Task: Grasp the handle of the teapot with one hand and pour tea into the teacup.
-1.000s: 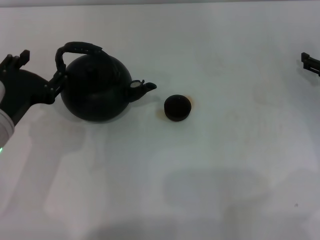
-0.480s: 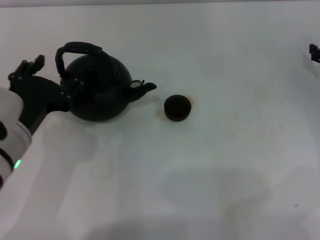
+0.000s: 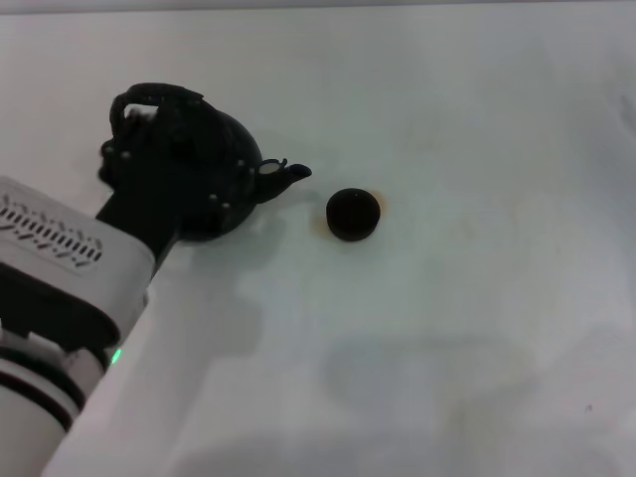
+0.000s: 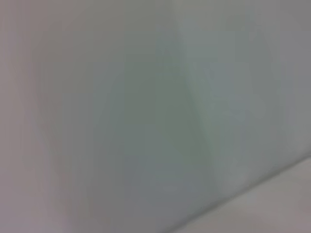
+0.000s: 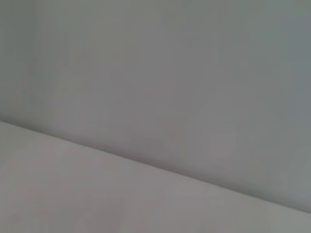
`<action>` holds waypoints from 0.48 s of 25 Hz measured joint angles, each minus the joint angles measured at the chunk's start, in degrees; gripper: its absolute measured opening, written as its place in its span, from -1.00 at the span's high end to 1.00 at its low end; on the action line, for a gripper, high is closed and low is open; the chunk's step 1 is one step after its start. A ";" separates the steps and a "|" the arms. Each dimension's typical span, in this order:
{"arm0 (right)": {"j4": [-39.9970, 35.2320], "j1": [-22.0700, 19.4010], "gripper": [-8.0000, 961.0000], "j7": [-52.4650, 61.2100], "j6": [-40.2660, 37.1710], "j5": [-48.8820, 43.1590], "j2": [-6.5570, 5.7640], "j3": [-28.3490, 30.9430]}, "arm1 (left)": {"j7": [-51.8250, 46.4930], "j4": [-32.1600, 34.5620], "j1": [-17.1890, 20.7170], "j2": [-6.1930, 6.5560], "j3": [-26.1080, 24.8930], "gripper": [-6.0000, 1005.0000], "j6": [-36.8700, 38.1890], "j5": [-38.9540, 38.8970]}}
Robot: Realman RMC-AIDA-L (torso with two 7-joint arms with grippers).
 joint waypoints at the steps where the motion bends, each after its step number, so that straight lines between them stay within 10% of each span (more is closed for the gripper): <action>1: -0.16 0.08 -0.76 -0.01 -0.01 0.01 -0.06 0.01 | 0.02 1.19 -0.46 0.41 0.00 -0.46 0.31 0.53; 12: -0.96 -0.16 -0.76 -0.62 -0.32 0.00 -0.61 0.14 | -0.40 6.45 -9.88 2.34 -13.50 -0.45 18.10 -9.65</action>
